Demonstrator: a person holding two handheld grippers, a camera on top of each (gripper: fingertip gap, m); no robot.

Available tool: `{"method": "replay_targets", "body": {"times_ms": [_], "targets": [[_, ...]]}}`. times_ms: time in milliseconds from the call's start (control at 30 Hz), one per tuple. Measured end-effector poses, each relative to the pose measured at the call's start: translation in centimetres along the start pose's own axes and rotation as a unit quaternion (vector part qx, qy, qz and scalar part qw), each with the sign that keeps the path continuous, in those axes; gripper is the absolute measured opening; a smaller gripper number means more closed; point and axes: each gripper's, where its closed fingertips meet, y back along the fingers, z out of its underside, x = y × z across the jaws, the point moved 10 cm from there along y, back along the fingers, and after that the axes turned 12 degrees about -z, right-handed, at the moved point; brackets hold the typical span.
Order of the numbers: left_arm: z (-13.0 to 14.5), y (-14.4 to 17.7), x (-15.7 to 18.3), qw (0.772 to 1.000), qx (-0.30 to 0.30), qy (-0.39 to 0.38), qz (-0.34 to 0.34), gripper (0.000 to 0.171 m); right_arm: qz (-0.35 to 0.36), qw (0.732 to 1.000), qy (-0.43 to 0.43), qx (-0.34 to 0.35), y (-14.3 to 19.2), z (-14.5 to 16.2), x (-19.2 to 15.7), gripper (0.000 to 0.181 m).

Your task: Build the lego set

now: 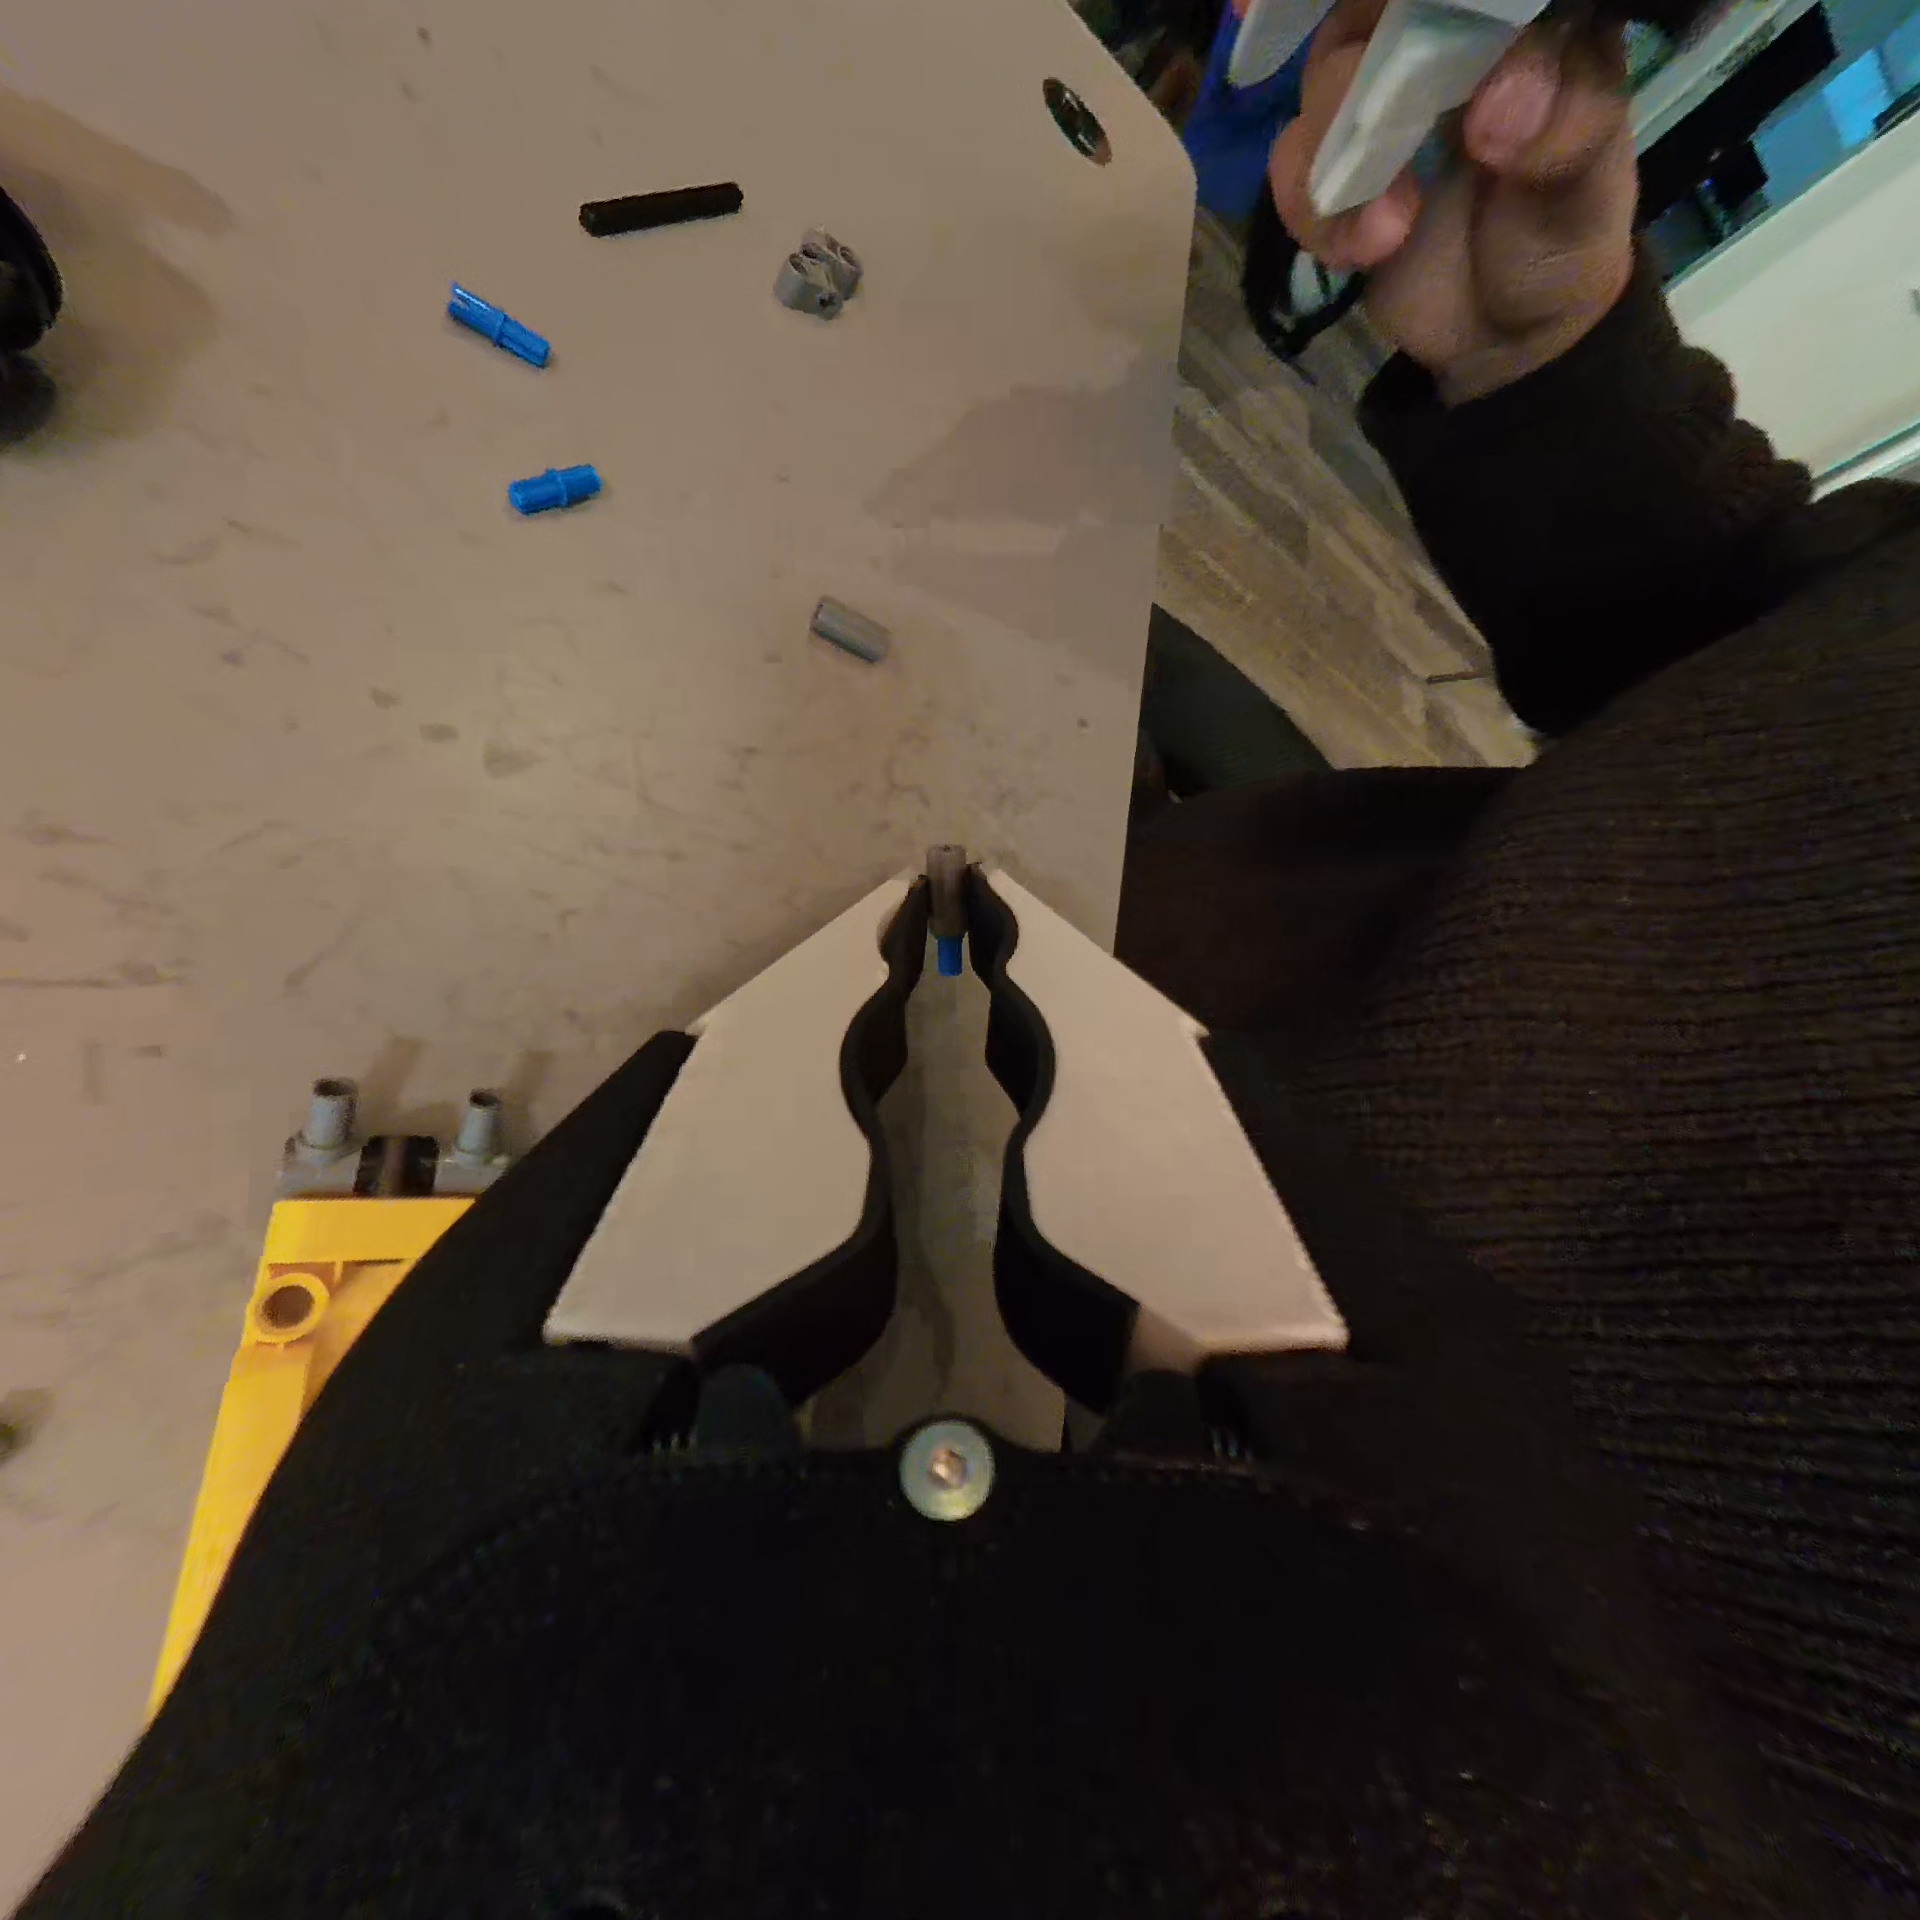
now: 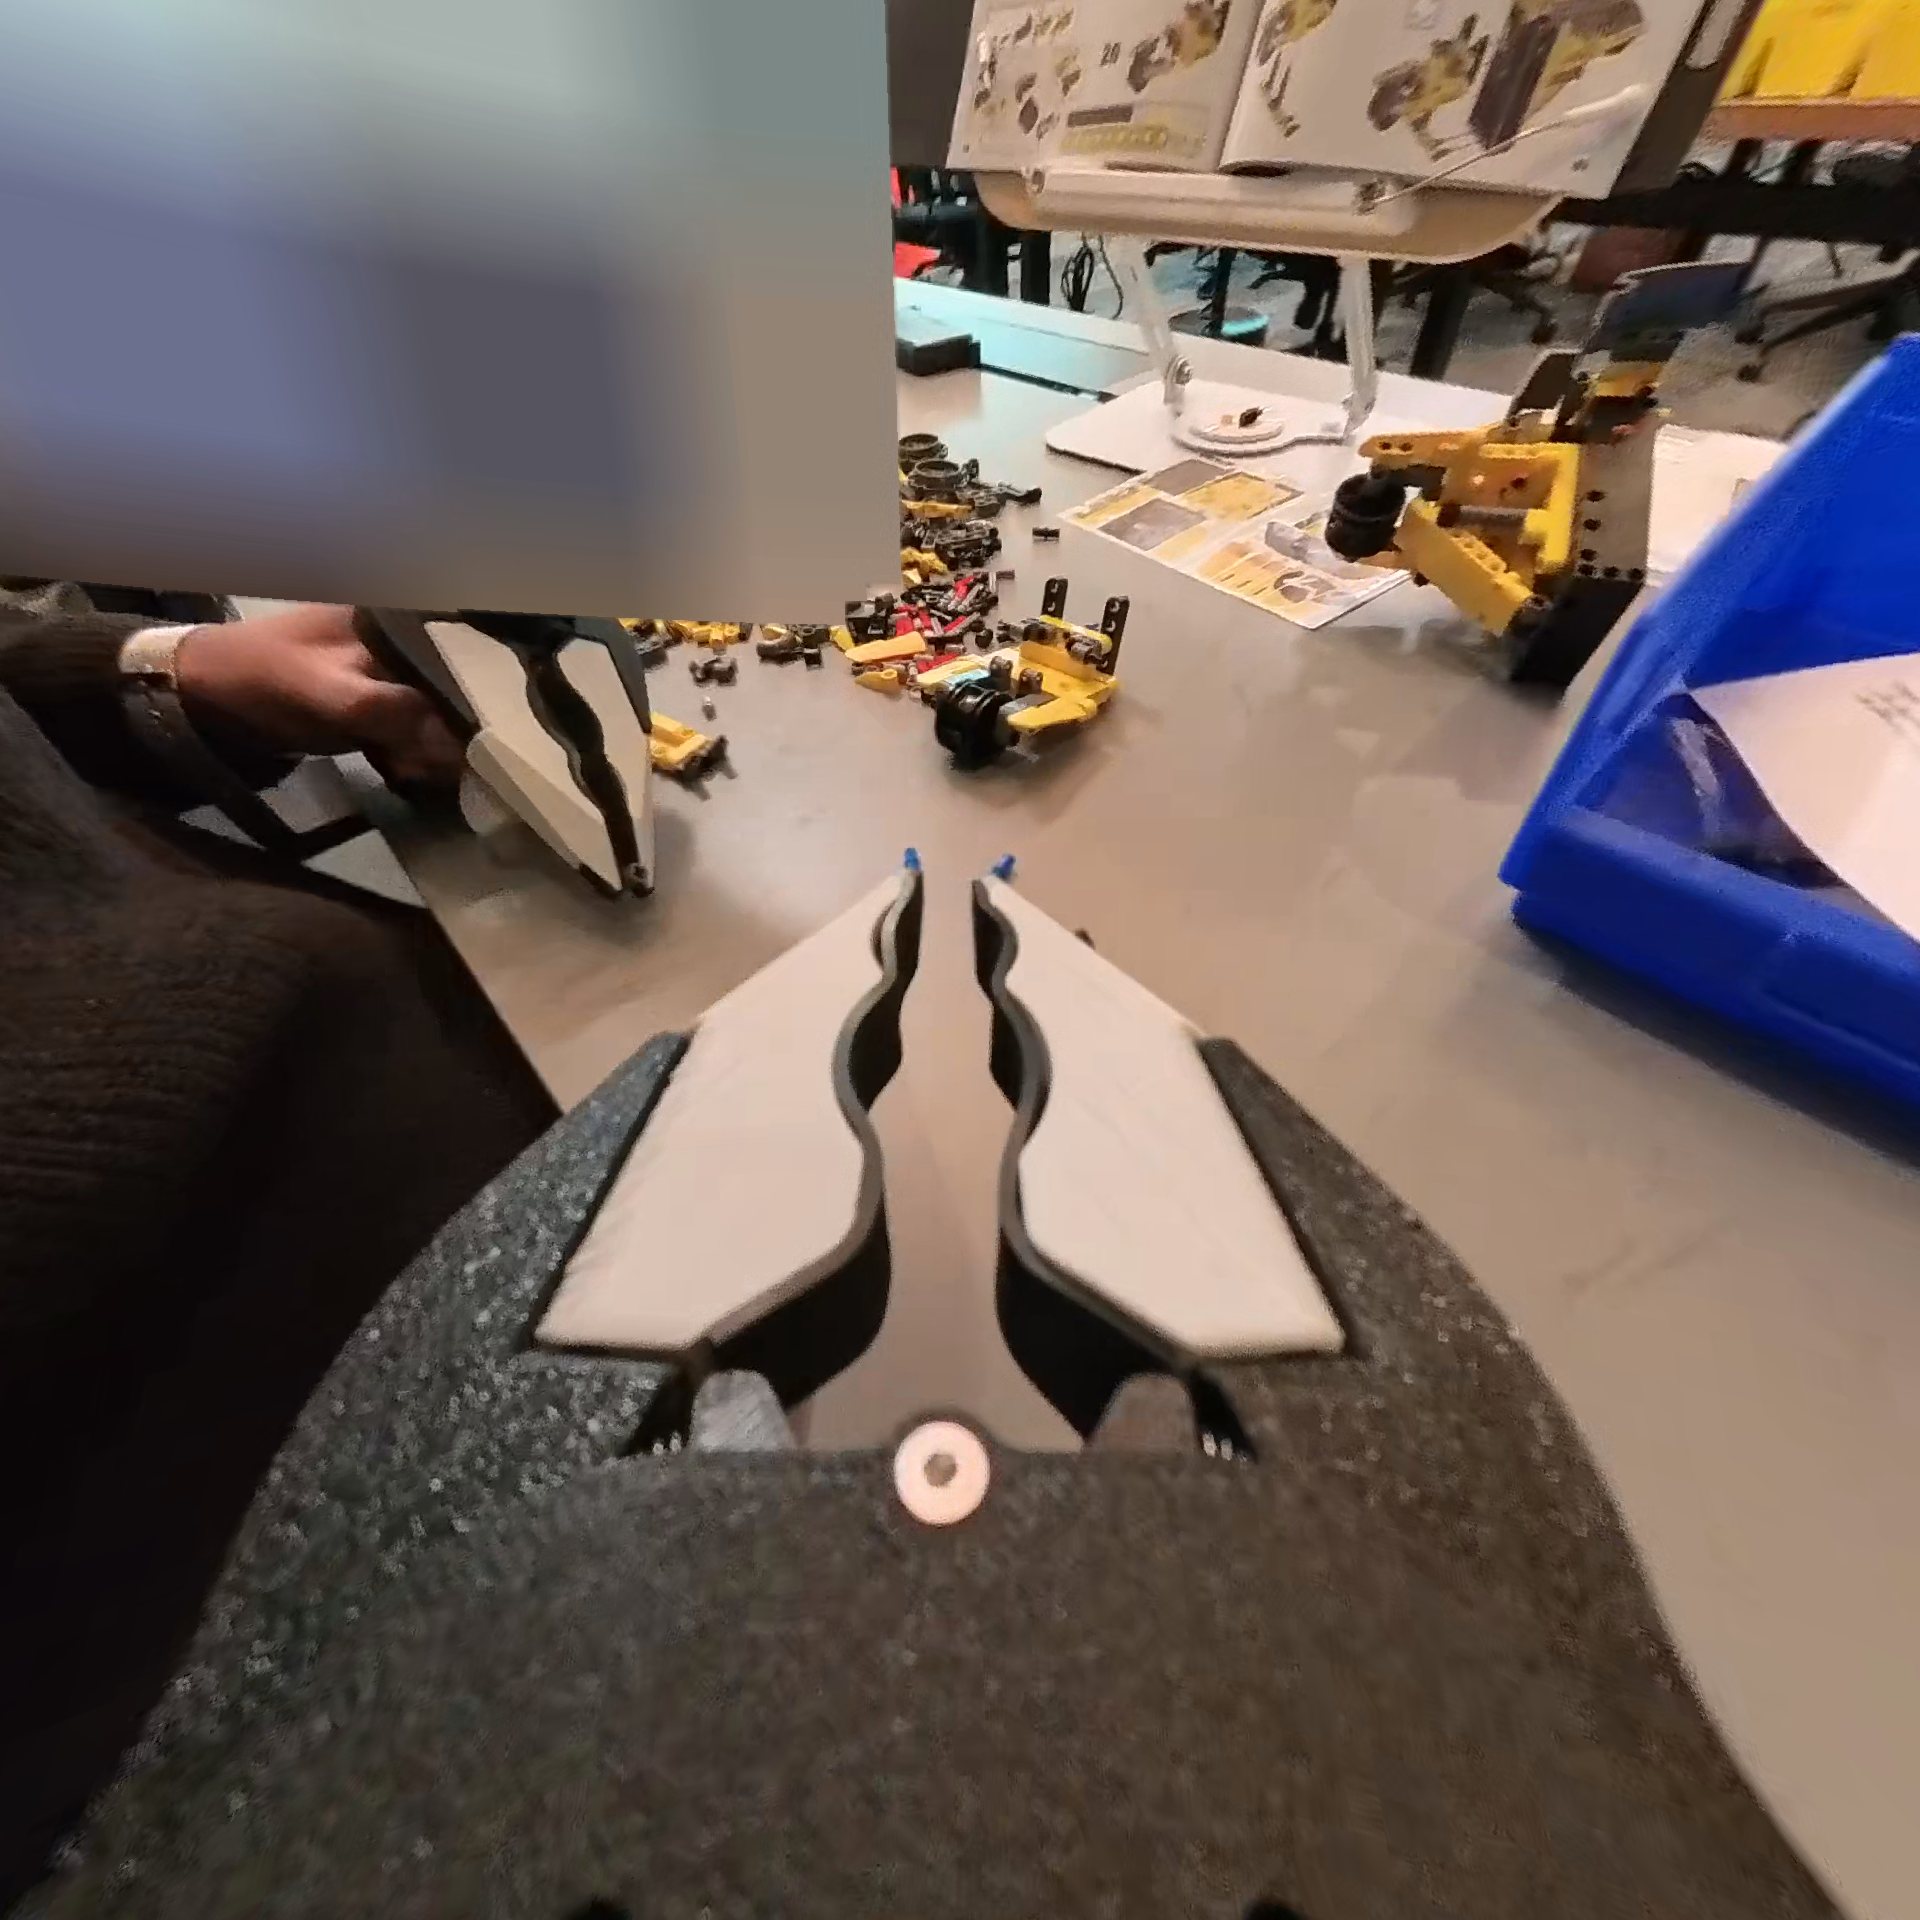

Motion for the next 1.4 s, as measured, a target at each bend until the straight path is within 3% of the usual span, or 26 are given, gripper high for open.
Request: {"method": "replay_targets", "body": {"times_ms": [200, 400, 500, 633, 767, 1033, 1233, 1400], "targets": [[0.7, 0.2, 2.7, 1.0, 0.024, -0.013, -0.01, 0.004, 0.032, 0.999, -0.016, 0.013, 3.3, 2.2, -2.9, 0.012], [3.3, 0.6, 7.2, 0.999, 0.03, -0.034, -0.024, 0.003, 0.035, 0.999, -0.031, 0.007, 6.1, 5.6, -8.3, 0.01], [5.0, 0.8, 9.5, 0.998, 0.032, -0.043, -0.034, 0.003, 0.015, 0.995, -0.073, -0.062, 6.4, 8.5, -10.8, 0.011], [6.8, 0.5, 11.6, 0.998, 0.051, -0.03, -0.036, 0.004, -0.021, 0.968, -0.184, -0.169, 4.3, 13.6, -13.1, 0.011], [8.4, -0.1, 13.6, 0.997, 0.067, -0.01, -0.037, 0.004, 0.039, 0.938, -0.197, -0.283, 3.2, 16.4, -14.8, 0.019], [11.1, -1.3, 15.9, 0.996, 0.077, 0.017, -0.039, 0.004, 0.044, 0.907, -0.242, -0.341, 3.4, 19.6, -17.8, 0.022], [11.6, -1.3, 16.7, 0.996, 0.081, 0.013, -0.044, 0.004, 0.043, 0.907, -0.259, -0.329, 2.9, 20.0, -17.3, 0.019], [11.7, -0.6, 16.0, 0.995, 0.09, 0.019, -0.047, 0.004, 0.042, 0.9, -0.251, -0.355, 2.4, 20.3, -16.8, 0.004]]}}
